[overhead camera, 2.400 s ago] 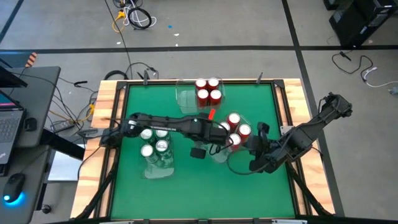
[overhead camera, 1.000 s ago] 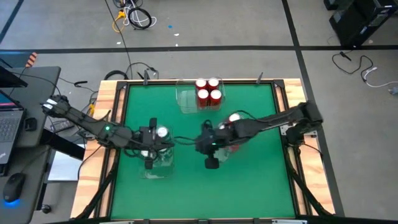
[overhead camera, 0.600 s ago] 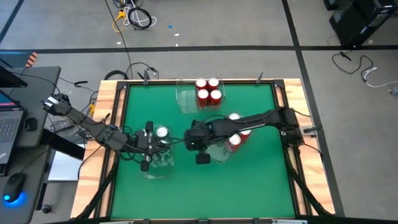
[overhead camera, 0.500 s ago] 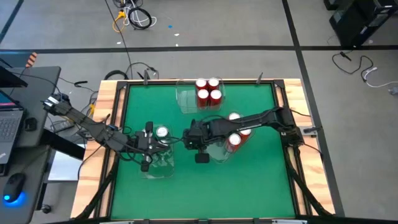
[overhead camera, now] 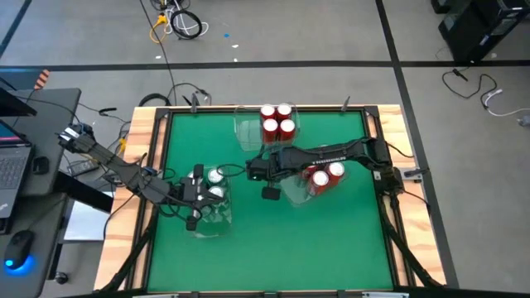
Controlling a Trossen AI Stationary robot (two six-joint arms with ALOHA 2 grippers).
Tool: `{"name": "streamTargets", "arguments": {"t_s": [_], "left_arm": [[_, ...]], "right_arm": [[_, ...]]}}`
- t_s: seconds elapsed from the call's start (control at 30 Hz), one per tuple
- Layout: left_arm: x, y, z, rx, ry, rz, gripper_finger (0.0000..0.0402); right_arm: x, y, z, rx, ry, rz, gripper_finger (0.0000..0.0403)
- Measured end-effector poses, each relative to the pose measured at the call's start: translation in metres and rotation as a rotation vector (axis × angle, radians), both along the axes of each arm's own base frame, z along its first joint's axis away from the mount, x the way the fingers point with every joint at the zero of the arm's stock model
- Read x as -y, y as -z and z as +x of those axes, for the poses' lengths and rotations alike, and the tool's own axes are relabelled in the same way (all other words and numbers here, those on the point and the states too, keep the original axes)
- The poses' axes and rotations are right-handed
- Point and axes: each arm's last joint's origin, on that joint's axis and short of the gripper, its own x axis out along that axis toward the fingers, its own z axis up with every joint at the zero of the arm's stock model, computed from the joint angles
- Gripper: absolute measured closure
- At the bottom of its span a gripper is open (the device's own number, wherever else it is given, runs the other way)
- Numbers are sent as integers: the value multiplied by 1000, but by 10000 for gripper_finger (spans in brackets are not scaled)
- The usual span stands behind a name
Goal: Sort soda cans
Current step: Move the right transparent bin to the right side of the center transparent bin
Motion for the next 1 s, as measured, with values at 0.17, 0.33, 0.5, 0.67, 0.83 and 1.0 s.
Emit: {"name": "streamTargets", "arguments": {"t_s": [0.17, 0.33, 0.5, 0.67, 0.83, 1.0], "left_arm": [[2, 1, -1, -6, 10, 1, 398], [5, 1, -3, -6, 30, 0, 398], [9, 1, -5, -6, 50, 0, 398], [10, 1, -6, -6, 56, 0, 398], [10, 1, -6, -6, 56, 0, 398], [10, 1, -6, -12, 53, -13, 398]], "right_arm": [[15, 1, -6, -50, 60, -49, 403], [29, 2, -14, -125, 106, -114, 403], [38, 6, -21, -180, 138, -142, 403], [42, 4, -32, -204, 145, -138, 403], [46, -14, -48, -175, 166, -139, 403], [34, -48, -68, -72, 147, -126, 403]]}}
